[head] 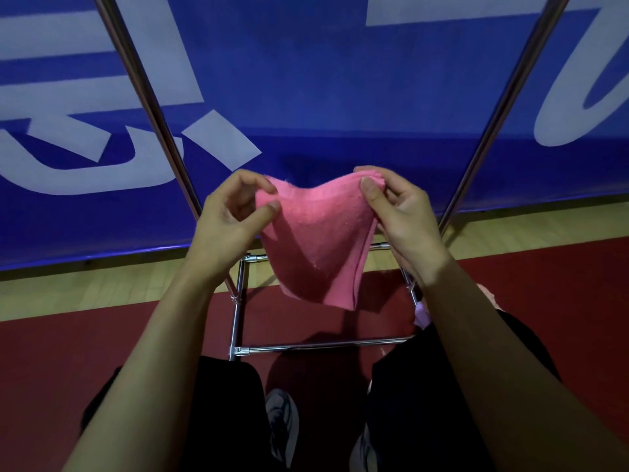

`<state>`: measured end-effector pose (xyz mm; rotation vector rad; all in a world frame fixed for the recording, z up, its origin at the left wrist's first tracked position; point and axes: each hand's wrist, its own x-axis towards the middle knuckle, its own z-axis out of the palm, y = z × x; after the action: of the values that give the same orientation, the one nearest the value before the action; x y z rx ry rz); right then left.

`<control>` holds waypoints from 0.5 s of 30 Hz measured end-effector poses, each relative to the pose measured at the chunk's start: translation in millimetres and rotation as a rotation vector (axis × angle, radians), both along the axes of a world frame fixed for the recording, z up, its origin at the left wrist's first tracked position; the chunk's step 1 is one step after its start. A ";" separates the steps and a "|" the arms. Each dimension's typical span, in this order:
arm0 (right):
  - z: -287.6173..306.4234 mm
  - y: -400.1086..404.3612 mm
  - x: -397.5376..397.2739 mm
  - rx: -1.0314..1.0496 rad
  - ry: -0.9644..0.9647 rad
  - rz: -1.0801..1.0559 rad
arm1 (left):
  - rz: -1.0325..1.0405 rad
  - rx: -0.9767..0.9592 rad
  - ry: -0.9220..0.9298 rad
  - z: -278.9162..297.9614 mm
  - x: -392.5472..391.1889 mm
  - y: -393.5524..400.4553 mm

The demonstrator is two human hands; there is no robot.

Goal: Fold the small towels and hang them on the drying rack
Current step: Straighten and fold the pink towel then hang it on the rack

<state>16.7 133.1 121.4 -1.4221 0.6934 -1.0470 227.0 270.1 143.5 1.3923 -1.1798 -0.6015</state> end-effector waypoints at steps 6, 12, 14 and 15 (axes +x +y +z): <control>-4.3 -1.2 4.0 -0.133 0.137 -0.066 | -0.005 0.050 -0.051 6.2 4.3 2.9; -6.8 -2.0 8.1 -0.190 0.284 -0.126 | 0.141 0.062 -0.170 0.7 6.5 1.1; -5.4 -1.1 8.7 -0.215 0.308 -0.173 | 0.126 0.090 -0.208 -1.8 5.8 -0.1; -4.5 -0.5 8.4 -0.231 0.319 -0.188 | 0.113 0.114 -0.240 -3.6 6.0 -0.8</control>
<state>25.1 132.6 116.9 -1.7739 0.9755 -1.0818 233.0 269.4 139.9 1.6520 -1.2612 -0.4364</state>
